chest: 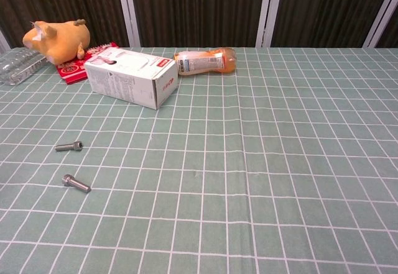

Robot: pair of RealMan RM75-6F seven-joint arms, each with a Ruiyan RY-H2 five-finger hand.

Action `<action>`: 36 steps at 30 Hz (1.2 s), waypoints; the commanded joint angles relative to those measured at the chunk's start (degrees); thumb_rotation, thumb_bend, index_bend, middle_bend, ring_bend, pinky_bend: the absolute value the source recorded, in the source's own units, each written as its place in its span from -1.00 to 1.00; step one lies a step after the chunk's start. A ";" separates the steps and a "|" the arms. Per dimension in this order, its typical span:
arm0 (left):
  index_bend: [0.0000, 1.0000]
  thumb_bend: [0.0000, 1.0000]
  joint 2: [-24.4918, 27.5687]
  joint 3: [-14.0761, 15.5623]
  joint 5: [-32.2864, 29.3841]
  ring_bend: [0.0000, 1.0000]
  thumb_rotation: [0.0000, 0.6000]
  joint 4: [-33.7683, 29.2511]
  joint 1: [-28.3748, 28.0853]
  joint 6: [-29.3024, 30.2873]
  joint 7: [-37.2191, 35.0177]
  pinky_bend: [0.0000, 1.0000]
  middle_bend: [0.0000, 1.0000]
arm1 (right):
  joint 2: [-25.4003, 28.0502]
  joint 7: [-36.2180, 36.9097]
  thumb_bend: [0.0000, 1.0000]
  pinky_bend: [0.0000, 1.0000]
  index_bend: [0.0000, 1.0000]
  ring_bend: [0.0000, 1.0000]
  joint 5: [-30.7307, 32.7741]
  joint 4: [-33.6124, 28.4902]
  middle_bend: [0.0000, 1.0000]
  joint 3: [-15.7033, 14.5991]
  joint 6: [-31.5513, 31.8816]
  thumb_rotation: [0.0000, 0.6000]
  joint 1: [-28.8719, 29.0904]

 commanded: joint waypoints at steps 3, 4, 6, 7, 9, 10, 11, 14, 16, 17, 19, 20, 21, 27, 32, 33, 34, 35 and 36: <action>-1.00 -0.23 -0.81 -0.10 0.78 -0.64 1.00 0.25 -0.05 -0.61 0.19 -0.39 -0.33 | 0.41 0.86 -0.69 -1.00 -1.00 -1.00 -0.49 -0.09 -1.00 -0.06 0.30 1.00 0.03; -0.99 -0.23 -2.28 -0.42 1.55 -0.30 1.00 0.25 -0.52 -0.84 -0.14 0.01 0.00 | 0.56 1.28 -0.69 -1.00 -1.00 -1.00 -0.56 -0.22 -1.00 0.00 0.64 1.00 -0.05; -0.92 -0.23 -6.83 -1.50 2.66 0.28 1.00 2.88 -1.92 -2.18 -0.80 0.69 0.45 | 0.70 1.79 -0.69 -1.00 -1.00 -1.00 -0.64 -0.05 -1.00 0.01 0.60 1.00 0.03; -0.84 -0.23 -8.09 -1.61 3.17 0.56 1.00 3.87 -2.71 -3.24 -1.18 0.92 0.67 | 0.74 1.90 -0.69 -1.00 -1.00 -1.00 -0.51 -0.02 -1.00 -0.03 0.28 1.00 0.14; -0.73 -0.23 -10.60 -2.18 3.97 0.78 1.00 6.07 -4.77 -6.13 -0.64 1.00 0.87 | 0.94 1.95 -0.69 -1.00 -1.00 -1.00 -0.40 -0.02 -1.00 -0.14 -0.42 1.00 0.43; -0.66 -0.23 -11.61 -2.48 4.05 0.86 1.00 6.90 -5.53 -7.37 0.01 1.00 0.93 | 1.06 1.86 -0.69 -1.00 -1.00 -1.00 -0.39 -0.03 -1.00 -0.17 -0.64 1.00 0.54; -0.60 -0.23 -12.80 -2.80 3.99 0.93 1.00 7.81 -6.45 -9.11 1.13 1.00 0.98 | 1.16 1.78 -0.69 -1.00 -1.00 -1.00 -0.28 -0.10 -1.00 -0.17 -0.82 1.00 0.61; -0.48 -0.23 -15.54 -3.76 2.76 1.00 1.00 9.27 -8.32 -13.02 2.67 1.00 1.00 | 1.25 1.79 -0.69 -1.00 -1.00 -1.00 0.15 -0.25 -1.00 0.03 -0.87 1.00 0.65; -0.44 -0.23 -17.24 -4.53 1.37 1.00 1.00 9.82 -9.08 -14.89 2.87 1.00 1.00 | 1.23 1.79 -0.69 -1.00 -1.00 -1.00 0.38 -0.24 -1.00 0.13 -0.88 1.00 0.65; -0.42 -0.23 -18.34 -5.07 0.37 1.00 1.00 10.19 -9.46 -15.91 3.10 1.00 1.00 | 1.25 1.77 -0.69 -1.00 -1.00 -1.00 0.58 -0.23 -1.00 0.14 -1.04 1.00 0.68; -0.39 -0.23 -20.46 -6.10 -0.91 1.00 1.00 11.19 -10.01 -16.75 3.44 1.00 1.00 | 1.17 1.65 -0.69 -1.00 -1.00 -1.00 0.92 -0.22 -1.00 0.26 -1.26 1.00 0.76; -0.36 -0.23 -21.36 -6.45 -1.23 1.00 1.00 11.68 -10.18 -16.81 3.58 1.00 1.00 | 1.15 1.59 -0.69 -1.00 -1.00 -1.00 1.02 -0.23 -1.00 0.27 -1.40 1.00 0.81; -0.34 -0.23 -22.29 -6.77 -1.38 1.00 1.00 12.26 -10.32 -16.60 3.62 1.00 1.00 | 1.12 1.54 -0.69 -1.00 -1.00 -1.00 1.12 -0.24 -1.00 0.29 -1.56 1.00 0.87; -0.23 -0.23 -26.09 -7.89 -3.49 1.00 1.00 15.30 -11.05 -17.79 6.69 1.00 1.00 | 1.10 1.39 -0.69 -1.00 -1.00 -1.00 1.83 -0.29 -1.00 0.55 -1.93 1.00 1.06; -0.17 -0.23 -27.12 -8.39 -6.11 1.00 1.00 16.04 -11.51 -19.89 8.58 1.00 1.00 | 1.11 1.11 -0.69 -1.00 -1.00 -1.00 2.12 -0.27 -1.00 0.63 -2.07 1.00 1.12; -0.16 -0.23 -27.31 -8.50 -6.42 1.00 1.00 16.28 -11.61 -20.06 8.67 1.00 1.00 | 1.09 1.12 -0.69 -1.00 -1.00 -1.00 2.28 -0.27 -1.00 0.67 -2.19 1.00 1.17; -0.15 -0.23 -27.50 -8.58 -6.67 1.00 1.00 16.51 -11.72 -20.17 8.72 1.00 1.00 | 1.09 1.11 -0.69 -1.00 -1.00 -1.00 2.47 -0.27 -1.00 0.73 -2.33 1.00 1.23; -0.13 -0.23 -27.78 -8.66 -6.91 1.00 1.00 16.86 -11.83 -20.19 8.77 1.00 1.00 | 1.07 1.06 -0.69 -1.00 -1.00 -1.00 2.77 -0.26 -1.00 0.82 -2.55 1.00 1.34; -0.13 -0.23 -27.99 -8.70 -7.03 1.00 1.00 17.12 -11.90 -20.14 8.84 1.00 1.00 | 1.04 1.05 -0.69 -1.00 -1.00 -1.00 2.97 -0.26 -1.00 0.89 -2.71 1.00 1.41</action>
